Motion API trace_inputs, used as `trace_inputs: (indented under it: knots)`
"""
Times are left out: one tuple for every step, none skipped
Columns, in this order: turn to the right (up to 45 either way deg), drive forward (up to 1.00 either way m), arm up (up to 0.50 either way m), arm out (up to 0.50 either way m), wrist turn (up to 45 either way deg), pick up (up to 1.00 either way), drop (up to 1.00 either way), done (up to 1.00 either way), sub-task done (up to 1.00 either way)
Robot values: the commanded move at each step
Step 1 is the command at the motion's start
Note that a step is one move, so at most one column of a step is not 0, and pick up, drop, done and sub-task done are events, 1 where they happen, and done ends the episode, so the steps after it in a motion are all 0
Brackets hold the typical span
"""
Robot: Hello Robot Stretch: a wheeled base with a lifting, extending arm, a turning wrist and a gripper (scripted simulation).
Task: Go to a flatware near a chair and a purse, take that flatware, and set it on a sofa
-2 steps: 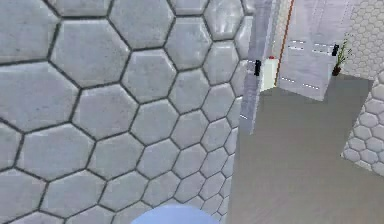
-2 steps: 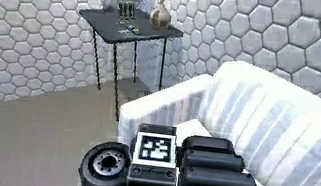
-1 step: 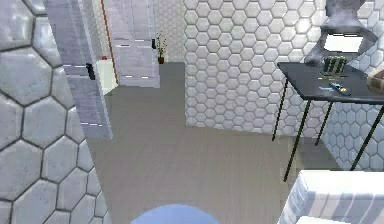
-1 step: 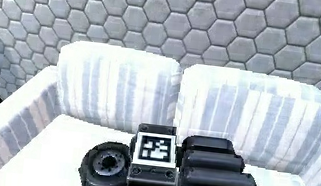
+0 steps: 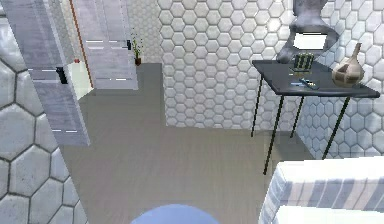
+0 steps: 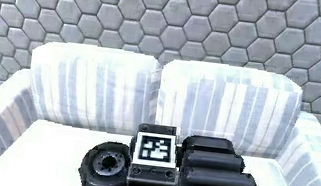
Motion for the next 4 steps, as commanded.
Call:
trace_inputs:
  knots:
    - [0.0, 0.0, 0.0, 0.32, 0.0, 0.0, 0.0, 0.0, 0.0]
    - [0.0, 0.0, 0.0, 0.0, 45.0, 0.0, 0.0, 0.0, 0.0]
    - [0.0, 0.0, 0.0, 0.0, 45.0, 0.0, 0.0, 0.0, 0.0]
    - [0.0, 0.0, 0.0, 0.0, 36.0, 0.0, 0.0, 0.0, 0.0]
